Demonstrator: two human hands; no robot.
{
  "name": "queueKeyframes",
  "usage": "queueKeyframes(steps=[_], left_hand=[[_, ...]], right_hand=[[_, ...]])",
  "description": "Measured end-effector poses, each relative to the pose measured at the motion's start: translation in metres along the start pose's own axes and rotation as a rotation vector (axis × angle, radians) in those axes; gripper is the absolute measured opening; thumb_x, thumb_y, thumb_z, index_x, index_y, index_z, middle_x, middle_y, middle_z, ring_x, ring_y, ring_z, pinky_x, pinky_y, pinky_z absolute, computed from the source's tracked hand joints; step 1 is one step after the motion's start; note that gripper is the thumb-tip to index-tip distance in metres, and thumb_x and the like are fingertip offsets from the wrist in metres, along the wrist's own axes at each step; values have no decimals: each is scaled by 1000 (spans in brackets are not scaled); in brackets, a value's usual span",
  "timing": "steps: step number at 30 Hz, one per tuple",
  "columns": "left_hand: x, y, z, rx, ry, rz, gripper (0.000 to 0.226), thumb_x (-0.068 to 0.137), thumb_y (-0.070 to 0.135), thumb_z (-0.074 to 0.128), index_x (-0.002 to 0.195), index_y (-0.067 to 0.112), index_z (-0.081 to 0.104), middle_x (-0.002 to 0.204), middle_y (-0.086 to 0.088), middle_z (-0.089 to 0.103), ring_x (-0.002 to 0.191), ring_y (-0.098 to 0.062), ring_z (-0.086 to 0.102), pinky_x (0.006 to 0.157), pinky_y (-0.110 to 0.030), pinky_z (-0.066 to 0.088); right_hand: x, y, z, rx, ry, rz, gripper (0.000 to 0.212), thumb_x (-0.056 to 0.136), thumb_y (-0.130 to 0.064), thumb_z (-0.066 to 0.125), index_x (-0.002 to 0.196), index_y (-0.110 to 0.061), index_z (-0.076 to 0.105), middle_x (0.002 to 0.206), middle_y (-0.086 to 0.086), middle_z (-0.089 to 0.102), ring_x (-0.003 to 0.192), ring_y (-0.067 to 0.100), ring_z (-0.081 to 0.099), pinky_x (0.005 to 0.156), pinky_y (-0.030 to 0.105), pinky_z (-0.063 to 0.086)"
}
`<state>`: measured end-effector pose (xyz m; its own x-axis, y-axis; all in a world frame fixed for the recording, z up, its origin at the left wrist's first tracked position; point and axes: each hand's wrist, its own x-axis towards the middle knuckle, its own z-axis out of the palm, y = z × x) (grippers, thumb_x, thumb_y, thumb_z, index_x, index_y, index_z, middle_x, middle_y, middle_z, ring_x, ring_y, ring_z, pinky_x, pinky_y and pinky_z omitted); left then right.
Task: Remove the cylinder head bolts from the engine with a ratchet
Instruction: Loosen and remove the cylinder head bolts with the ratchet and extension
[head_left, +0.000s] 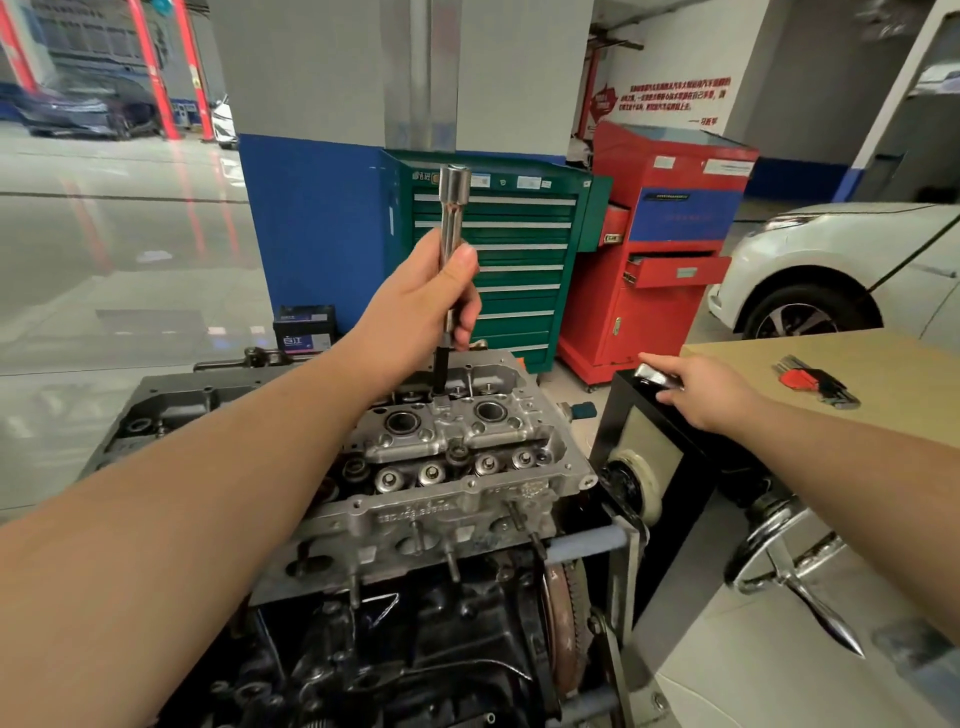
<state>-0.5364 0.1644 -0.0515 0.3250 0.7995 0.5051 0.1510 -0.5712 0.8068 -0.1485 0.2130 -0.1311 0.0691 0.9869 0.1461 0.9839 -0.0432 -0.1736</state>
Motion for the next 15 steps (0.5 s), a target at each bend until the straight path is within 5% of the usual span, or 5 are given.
queueKeyframes(steps=[3,8,12,15], left_hand=[[0,-1,0,0,28,1,41,111,50,37,117,11,45,76,1,61,69,-18,60,73,-35,61],[0,-2,3,-16,68,-1,41,112,48,38,119,8,45,78,-1,62,70,-19,60,71,-35,60],[-4,1,6,-111,148,-27,31,112,40,43,122,15,58,86,2,65,75,-14,62,67,-28,59],[-4,4,2,-117,191,-62,28,110,40,50,132,34,66,109,12,69,99,-4,67,85,-28,59]], right_hand=[[-1,0,3,-70,-1,-36,55,105,-34,55,156,-41,37,128,12,56,122,35,53,104,41,45],[-14,2,15,-47,48,-72,50,109,-22,43,150,-50,42,120,2,48,114,26,50,88,33,41],[-40,-26,12,-128,229,4,49,106,-28,48,149,-50,44,145,0,50,134,32,40,111,49,36],[-55,-91,-11,301,405,-101,41,103,-24,52,142,-33,59,137,-4,63,128,24,54,108,41,44]])
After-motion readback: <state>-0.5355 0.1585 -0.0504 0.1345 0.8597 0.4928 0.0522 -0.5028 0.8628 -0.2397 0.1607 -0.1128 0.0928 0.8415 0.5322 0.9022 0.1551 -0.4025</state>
